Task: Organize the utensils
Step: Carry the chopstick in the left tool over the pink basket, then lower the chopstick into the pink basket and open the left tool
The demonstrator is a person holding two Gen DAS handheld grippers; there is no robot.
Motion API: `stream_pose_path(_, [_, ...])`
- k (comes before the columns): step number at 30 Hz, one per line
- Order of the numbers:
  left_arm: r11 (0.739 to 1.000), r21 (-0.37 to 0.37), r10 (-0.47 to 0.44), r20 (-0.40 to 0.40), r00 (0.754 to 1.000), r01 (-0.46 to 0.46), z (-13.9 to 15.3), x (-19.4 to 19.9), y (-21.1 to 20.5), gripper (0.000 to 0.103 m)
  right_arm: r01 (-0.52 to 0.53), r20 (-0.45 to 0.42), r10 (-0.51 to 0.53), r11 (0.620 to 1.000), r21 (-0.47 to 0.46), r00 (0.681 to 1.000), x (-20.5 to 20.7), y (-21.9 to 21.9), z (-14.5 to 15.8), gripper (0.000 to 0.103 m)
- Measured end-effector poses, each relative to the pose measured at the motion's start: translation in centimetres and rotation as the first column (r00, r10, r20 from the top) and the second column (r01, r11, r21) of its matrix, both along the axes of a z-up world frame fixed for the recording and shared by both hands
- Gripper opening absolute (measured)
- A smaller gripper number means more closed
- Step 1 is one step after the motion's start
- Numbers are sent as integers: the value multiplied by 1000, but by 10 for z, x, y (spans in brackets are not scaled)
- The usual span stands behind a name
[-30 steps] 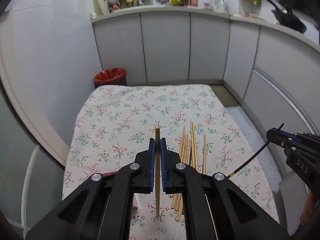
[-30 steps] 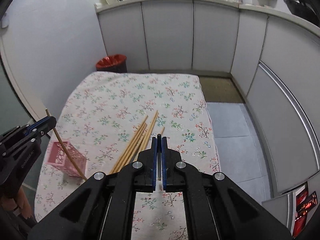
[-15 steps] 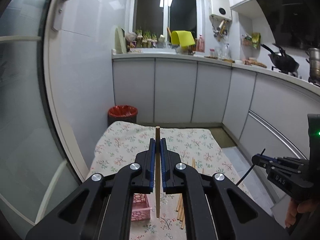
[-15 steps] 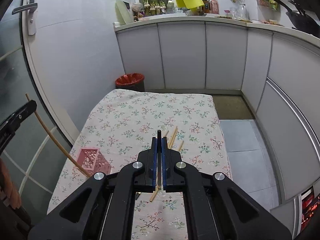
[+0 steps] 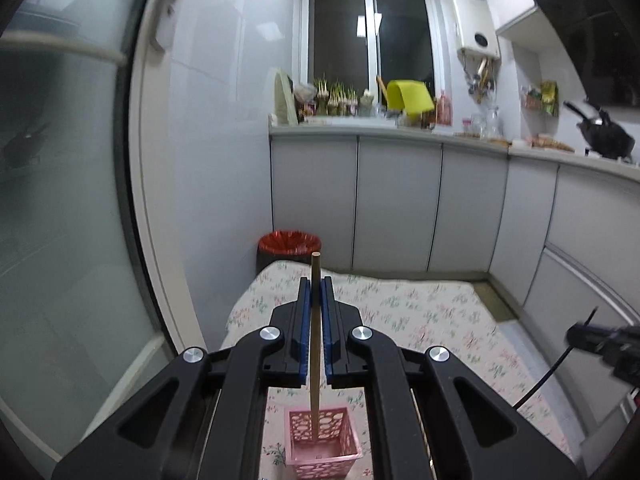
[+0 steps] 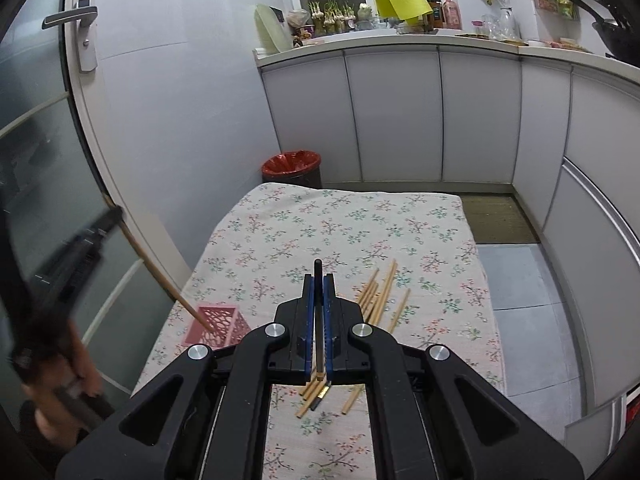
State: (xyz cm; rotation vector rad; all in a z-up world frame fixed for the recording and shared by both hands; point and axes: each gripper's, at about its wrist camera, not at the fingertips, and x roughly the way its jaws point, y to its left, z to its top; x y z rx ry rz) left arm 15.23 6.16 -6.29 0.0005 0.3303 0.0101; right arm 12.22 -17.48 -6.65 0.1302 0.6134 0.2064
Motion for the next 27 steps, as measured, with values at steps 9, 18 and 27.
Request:
stream_pose_path(9, [998, -58, 6, -179, 984, -17, -49, 47, 19, 5, -43, -14, 43, 999, 15, 999, 6, 24, -2, 3])
stream_pose_path(18, [991, -125, 28, -198, 980, -53, -44, 42, 45, 45, -125, 27, 123, 990, 66, 992, 10, 52, 11, 3])
stream_pose_path(27, [981, -173, 48, -238, 970, -91, -33, 17, 78, 67, -177, 38, 173, 978, 111, 984, 31, 87, 10, 3])
